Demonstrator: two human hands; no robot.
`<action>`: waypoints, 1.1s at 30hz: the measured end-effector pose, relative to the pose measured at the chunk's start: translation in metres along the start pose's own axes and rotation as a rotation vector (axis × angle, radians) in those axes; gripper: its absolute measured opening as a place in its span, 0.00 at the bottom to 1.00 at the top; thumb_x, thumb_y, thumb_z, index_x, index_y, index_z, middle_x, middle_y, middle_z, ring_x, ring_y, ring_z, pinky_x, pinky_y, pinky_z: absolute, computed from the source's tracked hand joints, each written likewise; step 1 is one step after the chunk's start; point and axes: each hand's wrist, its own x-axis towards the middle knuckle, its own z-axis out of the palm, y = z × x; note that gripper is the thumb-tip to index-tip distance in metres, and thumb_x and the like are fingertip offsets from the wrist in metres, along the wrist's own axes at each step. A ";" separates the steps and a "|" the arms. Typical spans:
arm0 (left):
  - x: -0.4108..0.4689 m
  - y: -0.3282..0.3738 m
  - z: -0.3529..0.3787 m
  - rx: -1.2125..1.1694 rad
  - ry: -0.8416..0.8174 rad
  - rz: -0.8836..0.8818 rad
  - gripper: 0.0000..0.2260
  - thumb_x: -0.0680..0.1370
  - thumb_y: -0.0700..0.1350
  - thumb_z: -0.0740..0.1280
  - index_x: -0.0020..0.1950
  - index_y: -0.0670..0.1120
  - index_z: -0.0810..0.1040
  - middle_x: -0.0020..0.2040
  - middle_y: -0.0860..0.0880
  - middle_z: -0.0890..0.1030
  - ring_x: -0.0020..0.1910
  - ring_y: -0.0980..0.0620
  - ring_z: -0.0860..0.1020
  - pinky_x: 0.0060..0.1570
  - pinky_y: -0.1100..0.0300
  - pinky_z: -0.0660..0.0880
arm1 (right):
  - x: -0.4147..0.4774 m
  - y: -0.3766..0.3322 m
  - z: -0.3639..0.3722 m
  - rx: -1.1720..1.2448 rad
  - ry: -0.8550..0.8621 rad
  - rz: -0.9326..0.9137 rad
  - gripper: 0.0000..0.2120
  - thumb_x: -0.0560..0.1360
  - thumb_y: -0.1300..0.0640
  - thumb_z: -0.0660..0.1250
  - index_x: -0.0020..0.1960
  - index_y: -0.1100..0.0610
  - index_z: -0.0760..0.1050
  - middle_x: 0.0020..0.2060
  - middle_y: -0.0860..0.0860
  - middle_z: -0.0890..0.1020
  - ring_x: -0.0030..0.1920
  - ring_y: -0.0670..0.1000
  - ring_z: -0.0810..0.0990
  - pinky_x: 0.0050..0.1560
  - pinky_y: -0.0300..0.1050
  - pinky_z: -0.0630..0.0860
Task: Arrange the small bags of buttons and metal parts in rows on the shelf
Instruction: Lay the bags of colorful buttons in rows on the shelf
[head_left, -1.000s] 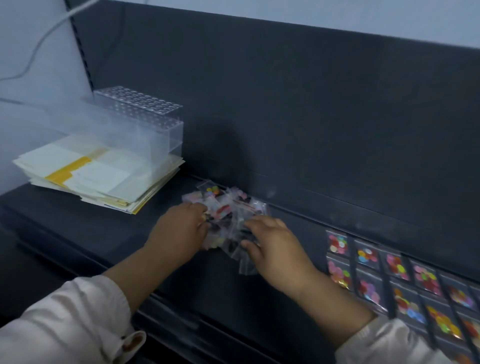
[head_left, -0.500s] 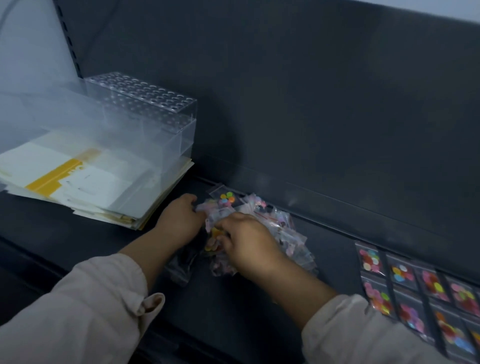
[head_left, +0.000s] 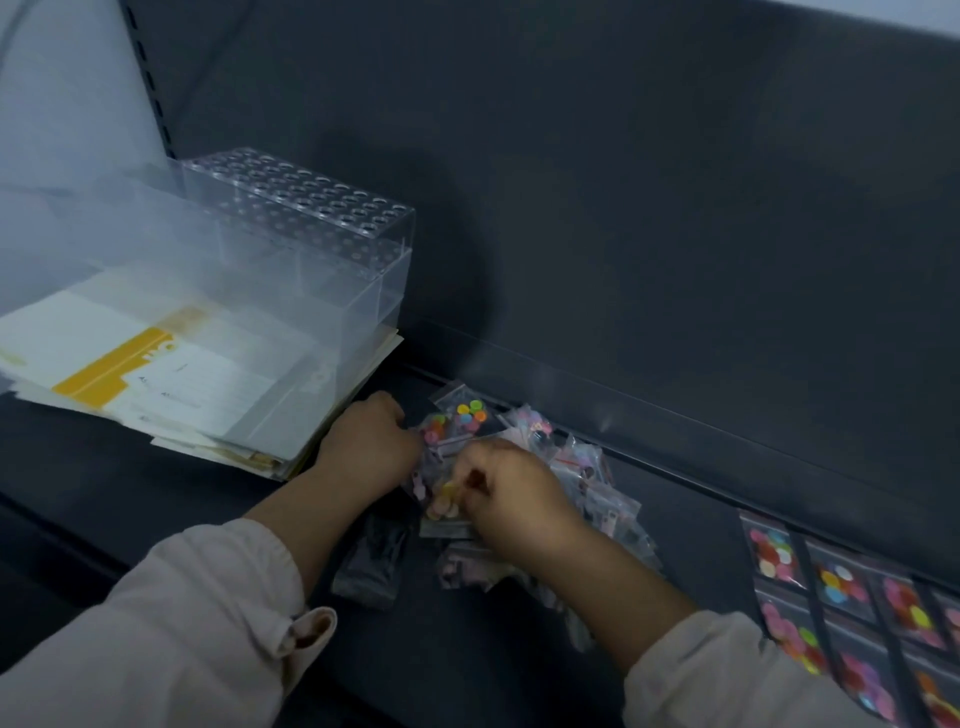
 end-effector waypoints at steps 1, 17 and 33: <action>0.002 0.002 0.001 -0.009 0.016 0.020 0.15 0.74 0.46 0.65 0.59 0.43 0.73 0.55 0.46 0.77 0.54 0.47 0.75 0.45 0.61 0.67 | 0.000 0.000 -0.003 0.122 0.039 0.055 0.06 0.72 0.60 0.65 0.40 0.50 0.73 0.41 0.48 0.80 0.41 0.50 0.79 0.43 0.47 0.78; 0.074 0.027 0.039 0.302 0.075 0.143 0.17 0.75 0.53 0.64 0.52 0.40 0.78 0.55 0.37 0.77 0.54 0.37 0.75 0.51 0.53 0.72 | -0.013 0.009 -0.058 1.077 0.224 0.449 0.10 0.74 0.71 0.64 0.49 0.57 0.72 0.43 0.56 0.78 0.35 0.47 0.80 0.34 0.35 0.78; -0.027 0.104 0.014 -0.514 0.005 0.198 0.07 0.73 0.38 0.67 0.36 0.44 0.73 0.30 0.48 0.75 0.28 0.51 0.75 0.33 0.54 0.76 | -0.057 0.022 -0.090 1.186 0.287 0.426 0.09 0.72 0.68 0.67 0.44 0.56 0.72 0.36 0.52 0.81 0.34 0.47 0.81 0.33 0.38 0.75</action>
